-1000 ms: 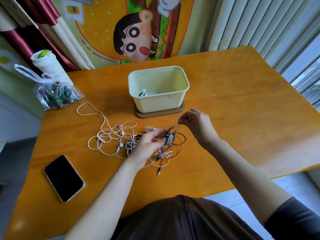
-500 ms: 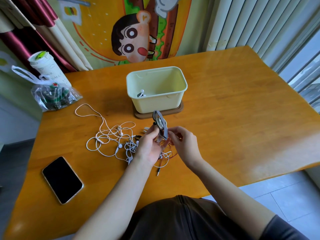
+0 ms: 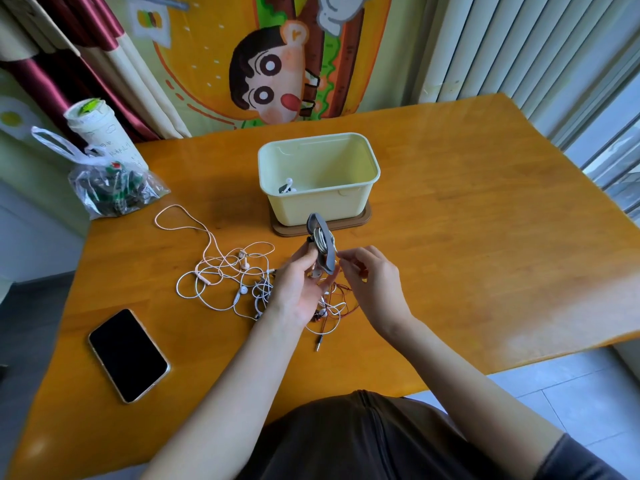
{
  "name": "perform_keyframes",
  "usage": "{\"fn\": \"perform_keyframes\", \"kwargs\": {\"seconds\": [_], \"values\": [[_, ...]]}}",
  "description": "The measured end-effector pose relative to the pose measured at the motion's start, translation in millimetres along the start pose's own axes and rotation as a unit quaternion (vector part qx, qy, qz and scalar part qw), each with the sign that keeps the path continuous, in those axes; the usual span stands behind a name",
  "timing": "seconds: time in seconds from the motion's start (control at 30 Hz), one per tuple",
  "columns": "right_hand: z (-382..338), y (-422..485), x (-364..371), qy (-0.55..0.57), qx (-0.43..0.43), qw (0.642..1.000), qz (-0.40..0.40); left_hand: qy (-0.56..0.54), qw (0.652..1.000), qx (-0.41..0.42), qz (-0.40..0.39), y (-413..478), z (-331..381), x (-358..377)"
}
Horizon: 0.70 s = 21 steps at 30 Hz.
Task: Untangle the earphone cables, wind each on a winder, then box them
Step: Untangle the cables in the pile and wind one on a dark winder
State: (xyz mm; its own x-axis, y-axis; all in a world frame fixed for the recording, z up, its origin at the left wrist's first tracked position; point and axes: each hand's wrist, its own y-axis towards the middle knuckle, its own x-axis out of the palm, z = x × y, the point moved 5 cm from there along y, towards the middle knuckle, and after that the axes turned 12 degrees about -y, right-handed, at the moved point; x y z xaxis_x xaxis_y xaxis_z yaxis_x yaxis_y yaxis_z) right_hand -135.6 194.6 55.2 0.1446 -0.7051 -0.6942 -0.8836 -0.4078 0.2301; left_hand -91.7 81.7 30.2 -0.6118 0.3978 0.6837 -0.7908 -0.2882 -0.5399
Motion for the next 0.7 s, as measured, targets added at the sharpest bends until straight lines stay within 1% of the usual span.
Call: {"fn": "perform_keyframes", "kwargs": {"seconds": [0.07,0.17,0.23,0.3,0.4,0.47,0.6,0.7], "values": [[1,-1,0,-0.006,-0.002,1.0,-0.002,-0.002,1.0,-0.007,0.0,-2,-2,1],[6,-1,-5,0.019,0.023,0.999,0.017,0.003,1.0,0.002,-0.003,-2,0,3],[8,-2,-11,0.055,0.043,0.997,0.036,0.038,0.999,0.024,0.002,-2,2,2],[6,-1,-15,0.072,0.037,0.995,0.05,0.082,0.995,0.048,0.005,-4,4,4],[-1,1,-15,0.059,-0.012,0.998,0.031,0.142,0.986,0.084,0.001,-7,4,7],[-1,1,-14,0.059,-0.026,0.998,0.01,0.173,0.979,0.106,0.002,-8,6,8],[2,2,-14,0.063,-0.031,0.997,-0.017,0.241,0.957,0.158,0.012,-9,12,8],[5,3,-18,0.104,0.001,0.994,-0.017,0.246,0.955,0.166,-0.005,-11,11,10]]}}
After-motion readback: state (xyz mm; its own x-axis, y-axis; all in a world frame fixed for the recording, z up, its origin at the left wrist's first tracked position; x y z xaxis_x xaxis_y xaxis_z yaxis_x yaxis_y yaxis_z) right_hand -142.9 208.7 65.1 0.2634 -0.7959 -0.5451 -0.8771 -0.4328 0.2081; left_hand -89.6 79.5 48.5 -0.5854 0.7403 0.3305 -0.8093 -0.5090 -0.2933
